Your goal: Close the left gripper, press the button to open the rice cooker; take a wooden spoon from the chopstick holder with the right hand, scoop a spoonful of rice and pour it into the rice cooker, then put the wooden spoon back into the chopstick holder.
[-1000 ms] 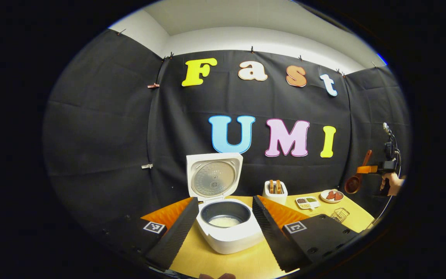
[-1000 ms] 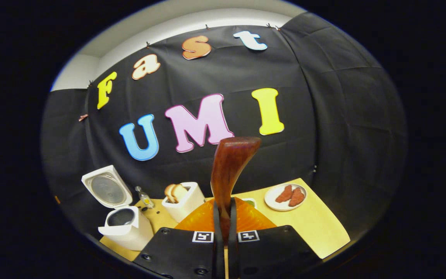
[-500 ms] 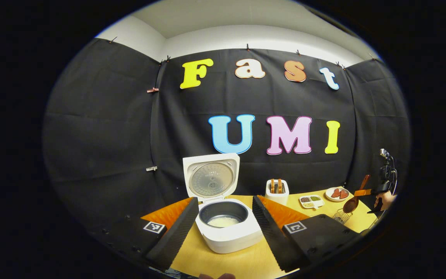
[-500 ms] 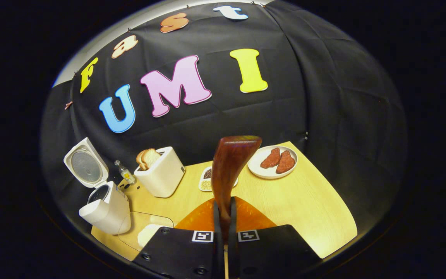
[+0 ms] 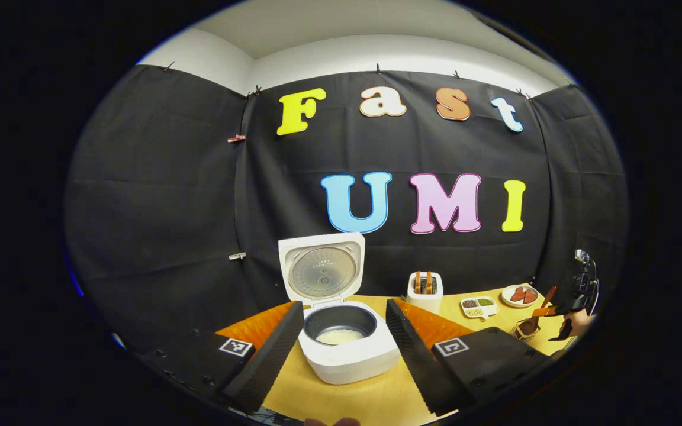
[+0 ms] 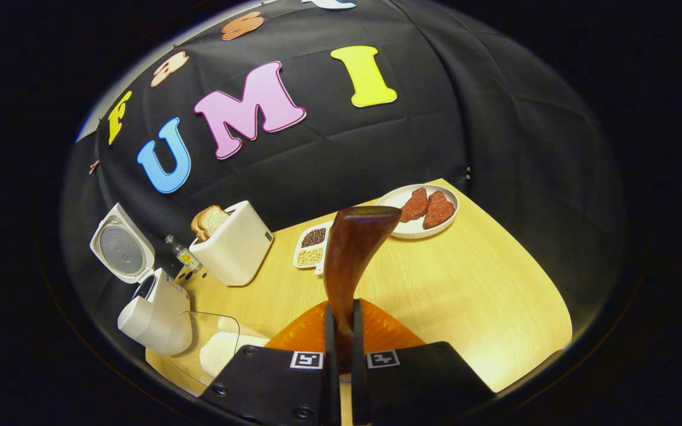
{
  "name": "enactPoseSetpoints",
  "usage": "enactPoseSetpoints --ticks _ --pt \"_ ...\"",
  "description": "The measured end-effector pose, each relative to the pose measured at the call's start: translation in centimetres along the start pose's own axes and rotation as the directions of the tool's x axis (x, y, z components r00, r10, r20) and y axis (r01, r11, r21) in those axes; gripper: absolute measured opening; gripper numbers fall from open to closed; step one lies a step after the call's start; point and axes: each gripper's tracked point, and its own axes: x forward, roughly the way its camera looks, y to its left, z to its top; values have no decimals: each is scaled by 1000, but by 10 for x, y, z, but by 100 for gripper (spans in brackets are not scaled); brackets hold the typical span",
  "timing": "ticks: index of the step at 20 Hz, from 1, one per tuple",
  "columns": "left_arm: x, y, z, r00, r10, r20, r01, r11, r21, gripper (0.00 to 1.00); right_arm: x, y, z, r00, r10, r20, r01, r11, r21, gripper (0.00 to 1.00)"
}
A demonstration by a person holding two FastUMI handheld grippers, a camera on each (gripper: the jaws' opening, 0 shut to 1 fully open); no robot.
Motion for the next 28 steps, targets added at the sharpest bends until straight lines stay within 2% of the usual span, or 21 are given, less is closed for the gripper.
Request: enactPoseSetpoints --ticks 4,6,7,8,9,10,13,17,22,28 --pt "0 3 2 1000 -5 4 5 1000 4 96 0 -9 -2 1000 -21 -2 21 999 42 18" --pt "0 6 3 1000 -11 8 11 1000 -1 96 -4 -15 5 999 -41 9 40 997 72 17" --pt "0 8 2 1000 -14 9 14 1000 -4 96 -7 -20 6 998 -56 11 55 995 82 13" --pt "0 10 2 1000 -20 8 20 1000 -8 96 -10 -22 8 998 -65 14 63 994 89 29" --pt "0 12 1 1000 -26 10 26 1000 -10 96 -15 -25 9 997 -78 24 75 993 91 36" --pt "1 15 1 999 -31 12 31 999 -11 96 -19 -27 13 995 -91 38 87 992 90 31" --pt "2 22 2 999 -50 20 50 999 -14 96 -39 -33 19 990 -128 67 122 989 85 93" --pt "6 31 6 996 -81 38 81 997 -17 96 -72 -36 19 979 -178 103 170 982 86 98" --pt "18 39 20 988 -127 82 129 992 -13 96 -128 -22 33 955 -210 211 210 978 23 98" --pt "52 46 59 969 -167 179 173 985 -14 96 -189 13 66 921 -195 336 252 958 -136 98"
